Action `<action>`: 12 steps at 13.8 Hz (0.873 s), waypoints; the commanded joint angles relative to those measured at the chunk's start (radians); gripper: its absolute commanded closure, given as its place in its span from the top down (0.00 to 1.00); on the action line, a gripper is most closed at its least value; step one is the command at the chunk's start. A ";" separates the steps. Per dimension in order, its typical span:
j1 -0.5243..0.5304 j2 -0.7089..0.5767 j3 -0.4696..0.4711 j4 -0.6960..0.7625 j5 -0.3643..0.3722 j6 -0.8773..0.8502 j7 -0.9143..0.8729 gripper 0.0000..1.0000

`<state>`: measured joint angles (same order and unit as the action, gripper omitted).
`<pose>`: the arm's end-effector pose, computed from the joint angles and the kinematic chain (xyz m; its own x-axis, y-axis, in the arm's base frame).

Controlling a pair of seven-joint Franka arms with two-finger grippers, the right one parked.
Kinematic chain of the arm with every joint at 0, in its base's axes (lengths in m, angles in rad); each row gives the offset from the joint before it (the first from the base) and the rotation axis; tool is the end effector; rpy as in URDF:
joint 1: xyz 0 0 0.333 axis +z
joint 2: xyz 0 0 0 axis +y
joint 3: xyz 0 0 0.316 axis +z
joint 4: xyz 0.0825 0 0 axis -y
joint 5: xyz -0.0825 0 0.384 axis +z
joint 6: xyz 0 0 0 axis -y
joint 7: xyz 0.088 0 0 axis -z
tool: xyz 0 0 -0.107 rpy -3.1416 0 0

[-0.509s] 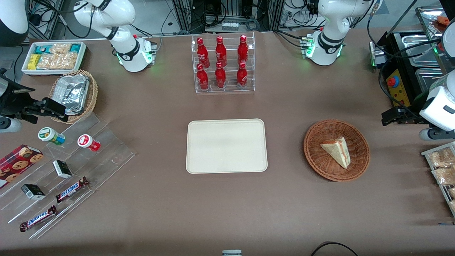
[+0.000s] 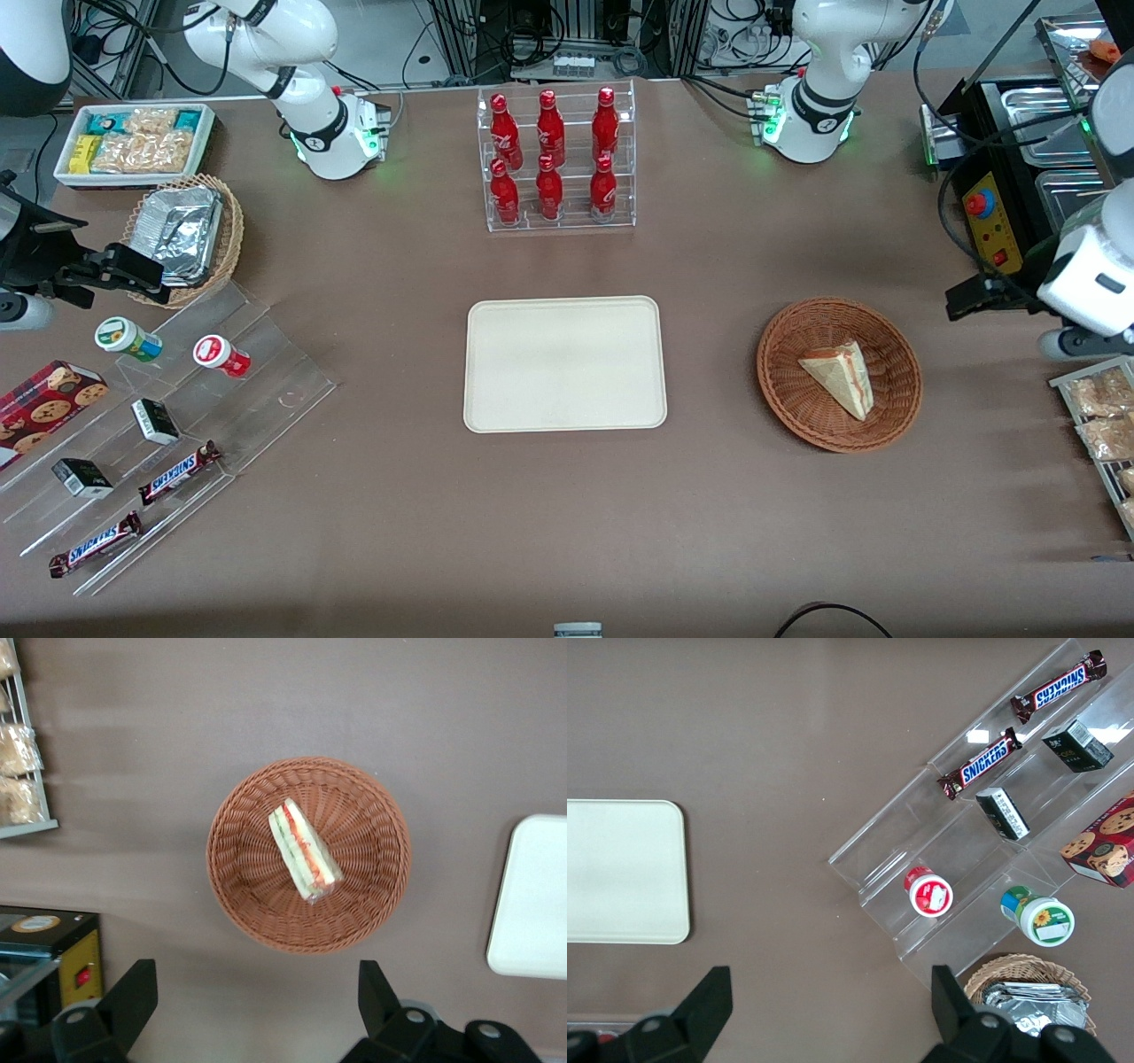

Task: Place sandwich from basket to tray
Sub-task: 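Move the open left gripper down over the wrapped sandwich in the basket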

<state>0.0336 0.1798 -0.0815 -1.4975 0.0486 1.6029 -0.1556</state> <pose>0.6077 -0.0200 0.5575 0.9920 0.1062 -0.0676 0.1033 -0.9936 -0.0448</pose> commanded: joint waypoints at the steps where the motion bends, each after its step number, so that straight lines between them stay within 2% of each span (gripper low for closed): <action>1: -0.011 0.029 0.002 -0.059 0.014 0.104 -0.097 1.00; 5: -0.008 0.024 0.005 -0.229 0.007 0.303 -0.252 1.00; 8: -0.024 0.024 0.002 -0.340 0.008 0.448 -0.450 1.00; 12: -0.046 0.026 0.002 -0.482 0.008 0.627 -0.553 1.00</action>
<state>0.0045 0.2304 -0.0827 -1.8898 0.0487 2.1339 -0.6529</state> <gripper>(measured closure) 0.000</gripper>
